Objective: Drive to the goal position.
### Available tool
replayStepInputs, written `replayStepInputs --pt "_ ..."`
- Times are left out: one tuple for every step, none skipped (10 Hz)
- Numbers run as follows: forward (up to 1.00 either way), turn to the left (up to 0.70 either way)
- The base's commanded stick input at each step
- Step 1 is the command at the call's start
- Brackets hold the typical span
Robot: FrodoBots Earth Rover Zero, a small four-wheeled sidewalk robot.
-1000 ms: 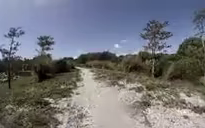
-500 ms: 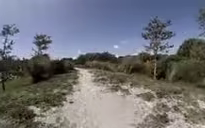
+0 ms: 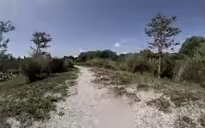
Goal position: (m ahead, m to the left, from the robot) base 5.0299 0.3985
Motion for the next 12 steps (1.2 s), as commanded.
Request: replayStepInputs --pt "0.70 0.00" --pt "0.70 0.00" --pt "0.70 0.00" --pt "0.70 0.00" --pt "0.70 0.00" --pt "0.70 0.00" --pt "0.70 0.00" --pt "0.70 0.00" --pt "0.70 0.00" --pt "0.70 0.00" --pt "0.70 0.00" --pt "0.70 0.00"
